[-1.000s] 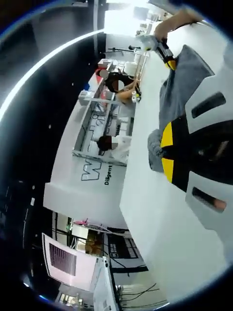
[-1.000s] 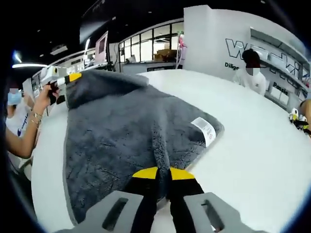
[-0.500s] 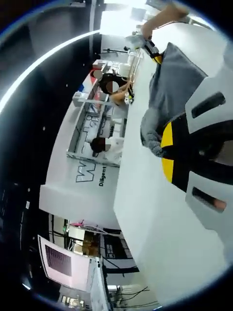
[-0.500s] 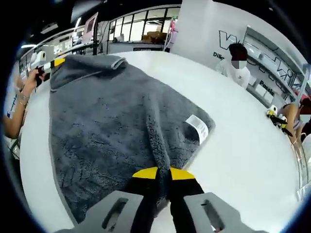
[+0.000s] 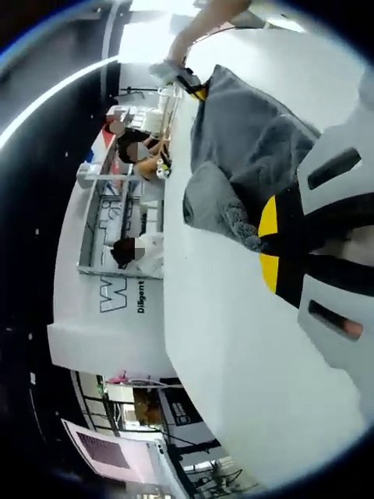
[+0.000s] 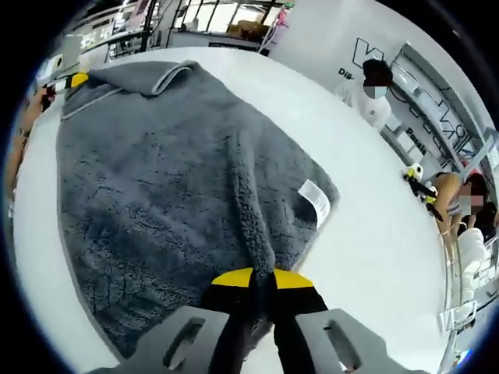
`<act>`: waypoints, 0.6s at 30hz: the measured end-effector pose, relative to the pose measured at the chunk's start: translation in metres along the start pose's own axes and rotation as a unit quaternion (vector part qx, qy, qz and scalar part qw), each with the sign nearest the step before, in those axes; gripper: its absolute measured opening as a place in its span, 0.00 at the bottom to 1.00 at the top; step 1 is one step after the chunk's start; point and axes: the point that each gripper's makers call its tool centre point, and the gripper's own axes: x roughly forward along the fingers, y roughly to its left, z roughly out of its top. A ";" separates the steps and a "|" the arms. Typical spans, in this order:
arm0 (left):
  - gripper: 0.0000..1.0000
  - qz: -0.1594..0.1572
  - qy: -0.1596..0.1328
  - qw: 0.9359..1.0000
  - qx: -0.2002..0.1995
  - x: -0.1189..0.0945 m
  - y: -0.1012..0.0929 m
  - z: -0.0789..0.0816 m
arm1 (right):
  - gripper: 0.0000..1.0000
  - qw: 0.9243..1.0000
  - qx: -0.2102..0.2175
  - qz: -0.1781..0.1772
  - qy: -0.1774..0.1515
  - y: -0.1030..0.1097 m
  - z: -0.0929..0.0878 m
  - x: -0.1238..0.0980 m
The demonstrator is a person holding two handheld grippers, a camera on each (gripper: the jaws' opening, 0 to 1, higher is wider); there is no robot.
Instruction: Open the folded towel by lifting each exposed corner and separating the folded layers until the towel lies flat within the target outline without major curled edges
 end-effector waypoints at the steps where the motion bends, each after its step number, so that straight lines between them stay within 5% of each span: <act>1: 0.04 -0.002 0.004 1.000 0.006 0.002 -0.003 -0.002 | 0.04 1.000 -0.001 -0.003 0.001 -0.002 -0.001 0.001; 6: 0.07 0.004 0.013 1.000 0.017 0.006 -0.004 -0.006 | 0.06 1.000 -0.001 -0.023 0.001 -0.003 0.000 0.000; 11: 0.37 0.013 -0.004 1.000 0.022 -0.001 -0.001 0.007 | 0.36 0.995 0.047 -0.083 -0.013 -0.023 0.000 -0.011; 13: 0.48 -0.037 -0.014 0.999 0.013 -0.008 -0.022 0.020 | 0.41 0.992 0.070 -0.098 -0.023 -0.029 0.001 -0.022; 18: 0.49 -0.131 -0.017 0.991 0.038 -0.009 -0.075 0.033 | 0.72 0.984 0.097 -0.131 -0.078 -0.033 0.019 -0.045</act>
